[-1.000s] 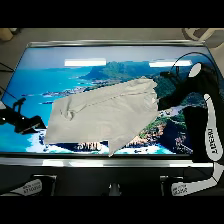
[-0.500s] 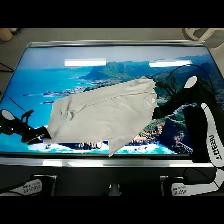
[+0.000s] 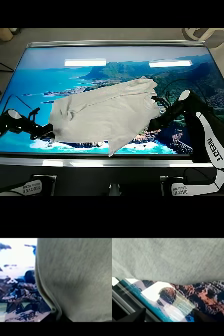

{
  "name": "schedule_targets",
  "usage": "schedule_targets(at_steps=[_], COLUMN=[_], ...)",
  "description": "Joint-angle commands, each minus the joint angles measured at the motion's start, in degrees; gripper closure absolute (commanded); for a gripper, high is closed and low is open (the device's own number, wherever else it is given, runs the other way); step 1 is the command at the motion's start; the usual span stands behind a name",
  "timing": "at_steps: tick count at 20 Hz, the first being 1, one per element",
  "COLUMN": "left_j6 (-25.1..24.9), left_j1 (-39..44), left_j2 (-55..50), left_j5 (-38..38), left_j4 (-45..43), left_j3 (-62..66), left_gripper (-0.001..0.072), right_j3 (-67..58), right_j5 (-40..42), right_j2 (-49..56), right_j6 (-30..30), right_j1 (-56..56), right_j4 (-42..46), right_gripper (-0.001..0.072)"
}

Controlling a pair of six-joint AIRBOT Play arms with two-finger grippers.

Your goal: Fold the shirts.

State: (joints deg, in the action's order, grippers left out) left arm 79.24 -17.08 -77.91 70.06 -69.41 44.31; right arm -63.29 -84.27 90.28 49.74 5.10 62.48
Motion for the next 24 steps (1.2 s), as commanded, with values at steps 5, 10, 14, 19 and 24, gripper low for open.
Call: schedule_targets(at_steps=[5, 10, 14, 19, 24], left_j6=[-1.81, -1.95, -1.92, -1.95, -1.92], left_j1=[1.16, 1.16, 1.16, 2.95, 4.9], left_j2=[7.13, 13.7, 24.52, 39.15, 46.4], left_j5=[0.59, 0.52, -3.85, -23.45, -31.69], left_j4=[0.46, 0.48, 5.27, 13.51, 13.31], left_j3=[0.37, 0.74, 12.11, 40.41, 49.13], left_gripper=[0.0683, 0.0683, 0.0684, 0.0683, 0.0684], right_j3=[7.8, 7.61, -3.08, -33.79, -41.0], right_j5=[14.67, 25.75, 19.26, 35.82, 41.62], right_j2=[-0.22, -0.7, -11.69, -36.37, -50.14], right_j6=[0.61, 6.56, -0.31, -0.61, 0.96], right_j1=[-7.54, -13.57, -11.23, -10.01, -10.01], right_j4=[-9.44, -10.01, 1.05, 16.39, 14.95], right_gripper=[0.0079, 0.0684, 0.0685, 0.0684, 0.0685])
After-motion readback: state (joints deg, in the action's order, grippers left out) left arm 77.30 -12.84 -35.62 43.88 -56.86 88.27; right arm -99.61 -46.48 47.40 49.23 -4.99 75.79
